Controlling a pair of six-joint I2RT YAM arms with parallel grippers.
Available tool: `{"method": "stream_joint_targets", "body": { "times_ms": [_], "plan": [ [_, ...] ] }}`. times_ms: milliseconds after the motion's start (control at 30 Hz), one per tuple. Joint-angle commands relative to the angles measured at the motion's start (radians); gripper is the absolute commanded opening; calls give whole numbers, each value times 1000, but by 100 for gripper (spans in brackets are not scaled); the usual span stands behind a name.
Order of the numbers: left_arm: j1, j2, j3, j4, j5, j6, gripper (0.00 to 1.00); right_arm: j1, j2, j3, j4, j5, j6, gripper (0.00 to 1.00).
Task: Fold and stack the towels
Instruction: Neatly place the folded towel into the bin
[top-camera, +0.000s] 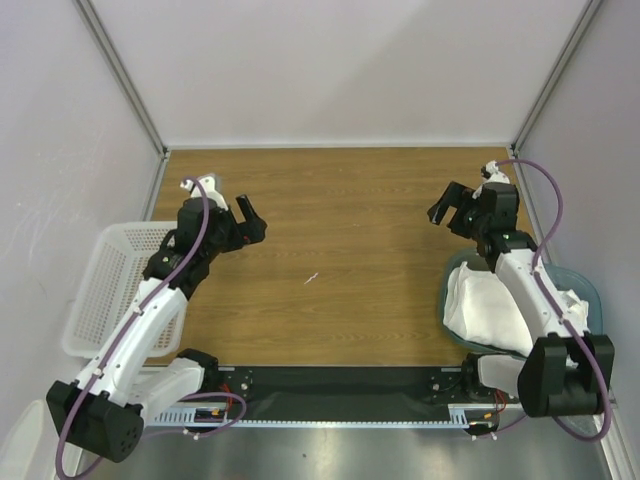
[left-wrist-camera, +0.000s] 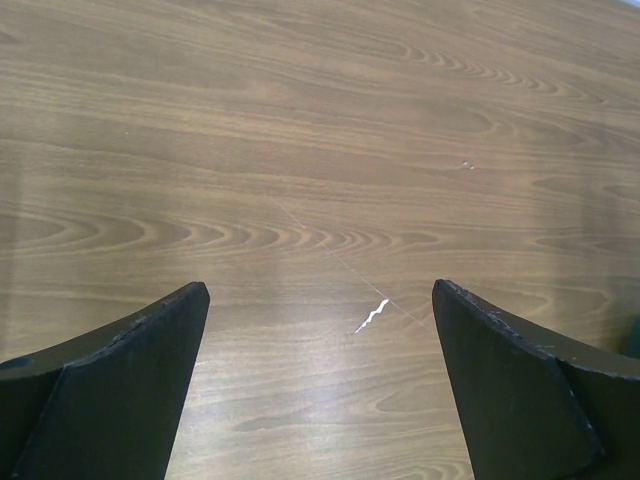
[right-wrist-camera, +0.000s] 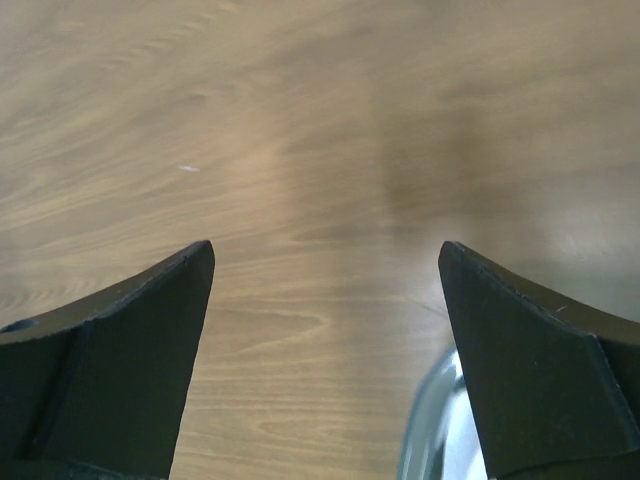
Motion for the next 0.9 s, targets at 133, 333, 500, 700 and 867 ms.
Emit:
{"method": "stream_joint_targets", "body": {
  "times_ms": [133, 333, 500, 700, 867],
  "plan": [
    [14, 81, 57, -28, 11, 13, 100, 7, 27, 132, -221, 237, 123, 100],
    [16, 108, 53, -11, 28, 10, 100, 34, -91, 85, -327, 143, 213, 97],
    [16, 118, 53, -2, 43, 10, 100, 123, -135, 102, -462, 200, 258, 97],
    [16, 103, 35, 21, 69, 3, 100, 228, -151, 66, -629, 292, 337, 97],
    [16, 86, 27, 29, 72, 2, 100, 255, -189, -13, -622, 320, 388, 97]
  ]
}}
